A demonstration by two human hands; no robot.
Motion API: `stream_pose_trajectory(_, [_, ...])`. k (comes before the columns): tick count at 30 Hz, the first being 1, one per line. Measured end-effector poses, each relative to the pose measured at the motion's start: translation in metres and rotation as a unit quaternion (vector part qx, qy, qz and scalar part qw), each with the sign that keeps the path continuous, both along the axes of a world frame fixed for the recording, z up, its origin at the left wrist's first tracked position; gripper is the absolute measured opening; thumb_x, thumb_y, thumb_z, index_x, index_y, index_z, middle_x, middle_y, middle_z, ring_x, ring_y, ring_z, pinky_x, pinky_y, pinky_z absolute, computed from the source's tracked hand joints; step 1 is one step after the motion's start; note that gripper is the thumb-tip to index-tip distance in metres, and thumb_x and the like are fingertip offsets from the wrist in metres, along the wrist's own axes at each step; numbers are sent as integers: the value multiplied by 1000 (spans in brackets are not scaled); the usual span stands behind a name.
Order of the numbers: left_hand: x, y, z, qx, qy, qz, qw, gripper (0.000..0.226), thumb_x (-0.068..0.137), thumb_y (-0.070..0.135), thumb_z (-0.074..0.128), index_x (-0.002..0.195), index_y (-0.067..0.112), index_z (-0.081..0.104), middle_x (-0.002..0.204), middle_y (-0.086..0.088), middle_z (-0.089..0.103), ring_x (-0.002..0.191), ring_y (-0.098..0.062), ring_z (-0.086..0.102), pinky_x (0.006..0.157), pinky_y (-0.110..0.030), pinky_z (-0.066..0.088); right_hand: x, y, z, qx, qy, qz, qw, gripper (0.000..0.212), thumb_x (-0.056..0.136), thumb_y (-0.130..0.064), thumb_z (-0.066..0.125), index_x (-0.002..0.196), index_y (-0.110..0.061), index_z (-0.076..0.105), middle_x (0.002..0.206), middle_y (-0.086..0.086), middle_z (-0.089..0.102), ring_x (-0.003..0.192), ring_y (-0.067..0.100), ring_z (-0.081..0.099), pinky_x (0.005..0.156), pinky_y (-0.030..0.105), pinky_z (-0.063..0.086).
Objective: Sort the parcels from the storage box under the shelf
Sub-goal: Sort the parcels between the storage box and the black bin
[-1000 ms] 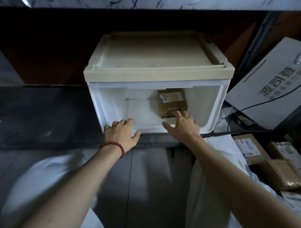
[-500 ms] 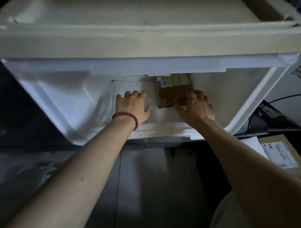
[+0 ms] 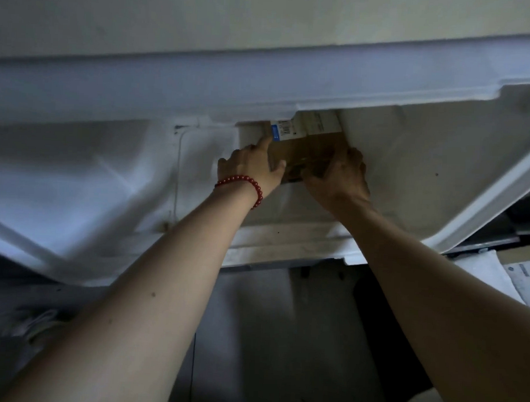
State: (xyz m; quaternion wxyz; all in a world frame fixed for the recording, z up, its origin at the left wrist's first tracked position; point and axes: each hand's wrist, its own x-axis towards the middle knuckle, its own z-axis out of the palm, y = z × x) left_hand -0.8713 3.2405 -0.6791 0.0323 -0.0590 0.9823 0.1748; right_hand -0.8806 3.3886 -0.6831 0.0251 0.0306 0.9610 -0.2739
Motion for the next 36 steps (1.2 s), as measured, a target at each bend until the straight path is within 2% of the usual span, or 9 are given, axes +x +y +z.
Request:
stream_pose_trajectory(5, [-11, 3, -6, 222, -20, 82, 971, 58, 93, 43, 52, 143, 22, 30, 132, -3, 52, 118, -26, 53, 80, -29, 45, -8, -1, -4, -34, -28, -49, 998, 75, 92, -47, 52, 146, -2, 24, 143, 23, 25, 132, 39, 31, 102, 39, 36])
stream_pose_trajectory(8, [-15, 0, -7, 283, -40, 149, 947, 68, 92, 46, 54, 146, 15, 29, 144, -7, 42, 129, -26, 43, 94, -32, 39, -11, -3, -6, -65, -57, -60, 994, 67, 93, -46, 53, 139, -3, 33, 139, 22, 33, 126, 40, 39, 102, 41, 38])
stream_pose_trajectory(12, [-8, -10, -17, 370, -54, 179, 910, 42, 91, 37, 59, 130, 21, 53, 129, 1, 57, 98, -10, 50, 79, -21, 37, -14, -7, -5, -200, -107, -92, 970, 56, 92, -35, 59, 132, -3, 37, 132, 19, 49, 119, 36, 52, 99, 43, 47])
stream_pose_trajectory(17, [8, -20, -4, 489, 6, 230, 841, 44, 88, 33, 65, 125, 28, 43, 116, 5, 54, 94, -12, 54, 84, -32, 39, -1, -13, 8, -294, -152, -101, 938, 52, 86, -31, 66, 126, -4, 46, 119, 17, 60, 107, 33, 61, 92, 46, 53])
stream_pose_trajectory(22, [40, -28, 37, 501, 18, 242, 831, 44, 83, 42, 66, 117, 31, 40, 107, 3, 59, 93, -16, 61, 73, -32, 48, 30, -15, 41, -383, -151, -74, 908, 37, 89, -29, 65, 120, -9, 59, 101, 6, 65, 89, 21, 65, 81, 36, 58])
stream_pose_trajectory(26, [93, -25, 59, 552, 8, 243, 798, 45, 84, 40, 68, 117, 32, 39, 125, -1, 53, 106, -20, 57, 80, -41, 53, 67, -6, 67, -420, -131, -73, 895, 65, 87, -31, 68, 141, -17, 34, 129, 8, 51, 108, 25, 59, 92, 40, 52])
stream_pose_trajectory(29, [143, -21, 67, 581, 17, 243, 776, 51, 80, 32, 73, 118, 34, 39, 129, 3, 49, 119, -22, 50, 89, -49, 51, 107, 0, 81, -454, -152, -69, 875, 74, 89, -27, 66, 149, -14, 23, 129, 9, 50, 88, 17, 60, 76, 39, 56])
stream_pose_trajectory(32, [188, -21, 79, 618, 39, 226, 752, 55, 77, 24, 76, 116, 35, 38, 127, -1, 54, 114, -21, 55, 79, -43, 56, 148, -2, 89, -493, -142, -54, 856, 56, 92, -20, 61, 143, -14, 37, 124, 6, 56, 83, 10, 58, 63, 29, 53])
stream_pose_trajectory(36, [235, -25, 102, 594, 53, 193, 780, 74, 72, 22, 81, 129, 36, 36, 127, -1, 57, 112, -22, 59, 95, -49, 48, 192, -3, 98, -500, -139, -29, 854, 45, 92, -27, 60, 133, -20, 43, 106, -5, 61, 87, 11, 57, 74, 36, 46])
